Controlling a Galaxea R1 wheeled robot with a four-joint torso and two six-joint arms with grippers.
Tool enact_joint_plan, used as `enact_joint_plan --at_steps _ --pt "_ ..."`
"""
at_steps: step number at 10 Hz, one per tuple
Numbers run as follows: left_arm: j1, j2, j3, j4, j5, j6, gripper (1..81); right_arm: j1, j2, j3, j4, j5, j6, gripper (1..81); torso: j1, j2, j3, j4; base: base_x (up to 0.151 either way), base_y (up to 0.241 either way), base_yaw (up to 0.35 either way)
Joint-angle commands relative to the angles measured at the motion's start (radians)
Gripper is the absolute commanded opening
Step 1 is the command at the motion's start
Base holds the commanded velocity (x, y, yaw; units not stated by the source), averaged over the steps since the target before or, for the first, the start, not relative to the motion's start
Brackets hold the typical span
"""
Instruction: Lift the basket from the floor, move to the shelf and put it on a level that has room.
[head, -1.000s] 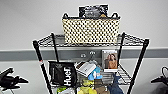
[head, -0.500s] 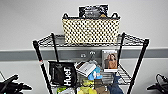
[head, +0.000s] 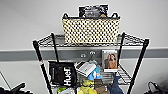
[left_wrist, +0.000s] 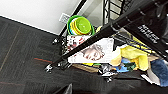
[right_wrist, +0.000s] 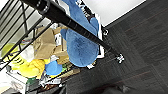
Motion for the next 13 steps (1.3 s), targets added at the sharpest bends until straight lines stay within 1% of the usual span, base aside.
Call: enact_joint_plan --at_steps 1,2,4,7,8,9,10,13 --pt "0.065 0.053 0.005 -0.009 -0.092 0.033 81.1 -0.016 0.068 -0.043 0.020 0.041 -0.031 81.1 0.000 0.000 0.000 0.000 0.000 0.000 0.000" --pt "0.124 0.091 0.004 -0.008 -0.142 0.041 81.1 -0.053 0.095 -0.058 0.020 0.058 -0.038 81.1 0.000 0.000 0.000 0.000 0.000 0.000 0.000" --pt "0.205 0.150 0.001 -0.005 -0.191 0.061 81.1 -0.117 0.144 -0.087 0.020 0.088 -0.061 81.1 0.000 0.000 0.000 0.000 0.000 0.000 0.000" --pt "0.287 0.228 -0.034 -0.005 -0.224 0.082 81.1 -0.191 0.203 -0.098 0.018 0.124 -0.077 81.1 0.000 0.000 0.000 0.000 0.000 0.000 0.000" --pt "0.313 0.265 -0.063 -0.006 -0.237 0.105 81.1 -0.217 0.230 -0.110 0.013 0.132 -0.081 81.1 0.000 0.000 0.000 0.000 0.000 0.000 0.000" --pt "0.336 0.296 -0.079 -0.005 -0.240 0.111 81.1 -0.246 0.260 -0.133 0.009 0.136 -0.087 81.1 0.000 0.000 0.000 0.000 0.000 0.000 0.000" --pt "0.354 0.326 -0.100 -0.005 -0.240 0.117 81.1 -0.272 0.287 -0.152 0.010 0.147 -0.108 81.1 0.000 0.000 0.000 0.000 0.000 0.000 0.000" --pt "0.419 0.421 -0.174 -0.005 -0.257 0.176 81.1 -0.361 0.384 -0.241 0.009 0.156 -0.160 81.1 0.000 0.000 0.000 0.000 0.000 0.000 0.000"
